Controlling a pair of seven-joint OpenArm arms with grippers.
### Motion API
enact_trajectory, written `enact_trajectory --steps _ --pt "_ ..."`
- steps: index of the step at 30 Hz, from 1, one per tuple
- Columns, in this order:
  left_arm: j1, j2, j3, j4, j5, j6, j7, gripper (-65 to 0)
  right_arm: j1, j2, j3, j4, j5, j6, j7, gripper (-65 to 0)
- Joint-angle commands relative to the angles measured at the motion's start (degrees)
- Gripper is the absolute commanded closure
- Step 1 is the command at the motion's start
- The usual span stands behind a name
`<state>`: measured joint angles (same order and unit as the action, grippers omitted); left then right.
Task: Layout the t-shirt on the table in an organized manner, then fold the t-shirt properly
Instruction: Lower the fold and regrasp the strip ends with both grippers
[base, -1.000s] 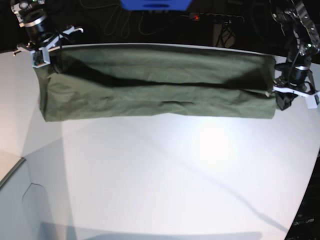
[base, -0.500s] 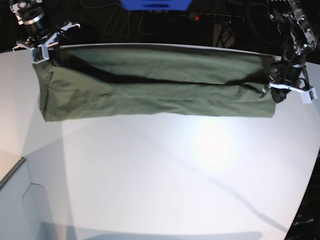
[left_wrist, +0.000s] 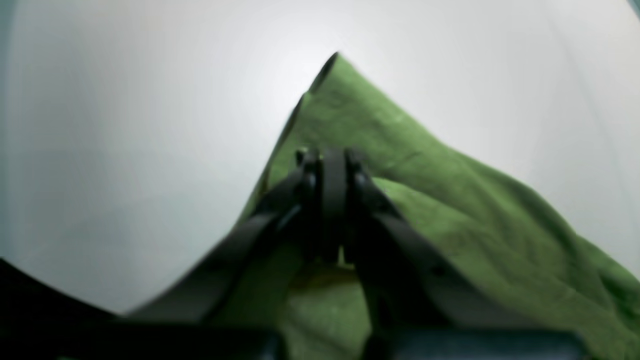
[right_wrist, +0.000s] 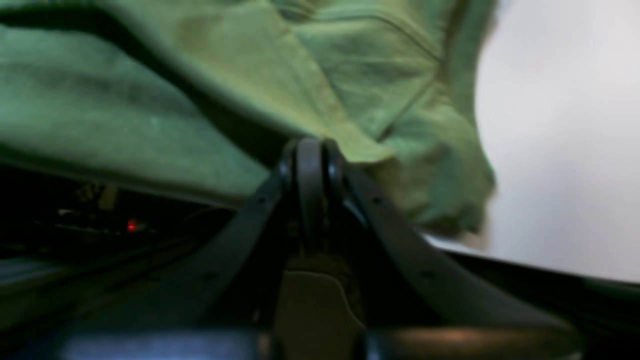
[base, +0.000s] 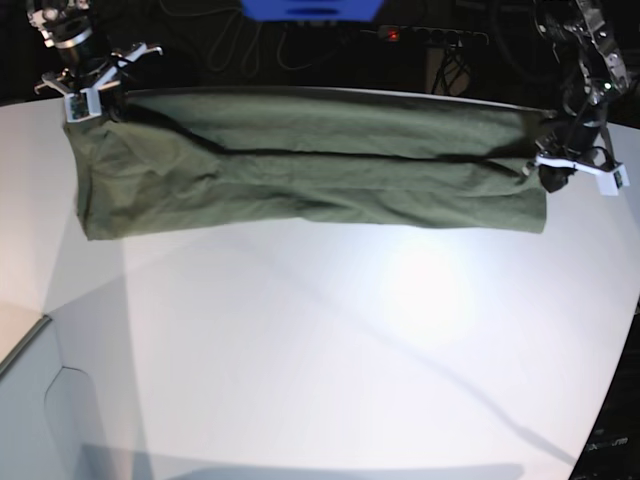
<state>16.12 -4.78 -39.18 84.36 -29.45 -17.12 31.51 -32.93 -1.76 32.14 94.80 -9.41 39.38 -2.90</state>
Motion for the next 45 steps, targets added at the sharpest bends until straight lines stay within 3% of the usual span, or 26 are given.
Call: enact_trajectory --steps 1,6,12,15,17,20,25,33,40,45 --pt "-0.25 -0.54 -0.16 0.52 -0.66 -0.41 -0.96 -0.4 0.0 0.4 0.34 0.01 0.75 0.62 1.18 0.0" --pt "-0.08 -0.72 0.19 0.26 -0.22 -0.41 -0.52 -4.1 1.41 0.4 0.34 -2.54 0.66 0.62 0.92 -1.4" --pt "1.42 -0.72 -0.07 0.96 -0.75 -0.41 -0.52 -32.4 1.41 1.28 0.87 -2.19 0.57 0.62 1.09 -21.8" --pt "1.86 -0.72 -0.25 0.96 -0.75 -0.41 -0.52 -43.5 2.11 1.28 4.3 -2.19 0.57 0.62 1.09 -27.6" --pt "2.3 -0.72 -0.25 1.05 -0.75 -0.41 -0.61 -46.8 3.52 1.19 6.76 -2.19 0.57 0.62 1.01 -29.4" --pt "2.47 -0.81 -0.34 1.05 -0.75 -0.41 -0.96 -48.4 5.63 1.01 10.28 -2.19 0.75 0.62 0.92 -31.1" --pt "2.3 -0.81 -0.34 1.05 -0.75 -0.33 -0.96 -48.5 6.77 0.92 10.54 -2.28 0.75 0.62 0.83 -32.6" --pt "2.03 -0.89 -0.34 0.26 -0.48 -0.33 -0.96 -48.6 8.18 0.92 3.33 -2.72 0.66 0.62 0.74 -32.7" --pt "0.63 -0.81 -0.34 0.17 -0.22 -0.33 -0.69 -48.6 17.15 1.19 1.57 -6.23 0.57 0.62 -9.54 -37.0" --pt "0.36 -0.37 -0.34 0.17 -0.22 -0.33 -0.69 -48.6 23.21 2.77 1.31 -11.42 0.49 0.62 -12.27 -37.0"
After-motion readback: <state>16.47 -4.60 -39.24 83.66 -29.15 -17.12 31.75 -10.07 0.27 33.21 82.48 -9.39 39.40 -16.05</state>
